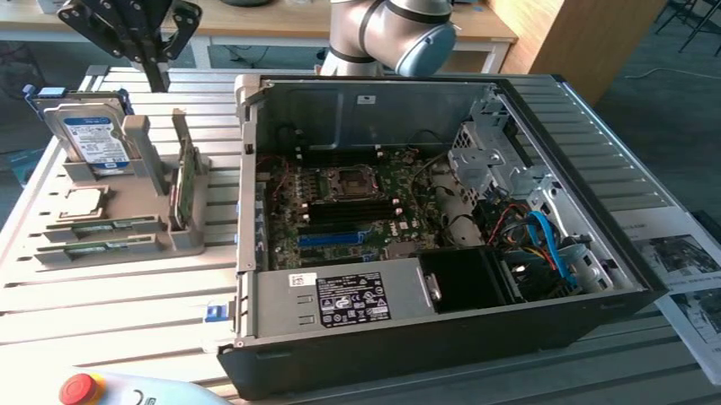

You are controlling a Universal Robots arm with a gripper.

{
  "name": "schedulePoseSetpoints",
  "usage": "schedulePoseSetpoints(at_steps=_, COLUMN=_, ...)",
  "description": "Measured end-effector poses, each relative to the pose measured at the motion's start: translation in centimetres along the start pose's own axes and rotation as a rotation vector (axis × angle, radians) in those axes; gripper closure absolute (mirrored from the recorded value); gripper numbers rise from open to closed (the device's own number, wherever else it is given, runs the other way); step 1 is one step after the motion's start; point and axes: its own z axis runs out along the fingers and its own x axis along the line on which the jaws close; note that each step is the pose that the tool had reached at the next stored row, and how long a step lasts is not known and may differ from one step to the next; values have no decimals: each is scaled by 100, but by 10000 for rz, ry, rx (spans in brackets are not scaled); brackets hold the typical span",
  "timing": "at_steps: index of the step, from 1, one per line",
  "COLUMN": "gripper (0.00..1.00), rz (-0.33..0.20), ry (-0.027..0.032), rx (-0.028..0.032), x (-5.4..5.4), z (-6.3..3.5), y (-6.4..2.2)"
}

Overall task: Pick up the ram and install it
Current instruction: 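Reach for the ram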

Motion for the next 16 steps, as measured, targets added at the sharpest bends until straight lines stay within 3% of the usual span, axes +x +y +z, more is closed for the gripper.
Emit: schedulePoseSetpoints(at_steps=16, gripper=90, rz=1, ry=1, rx=0, x=408, z=-8, y=30)
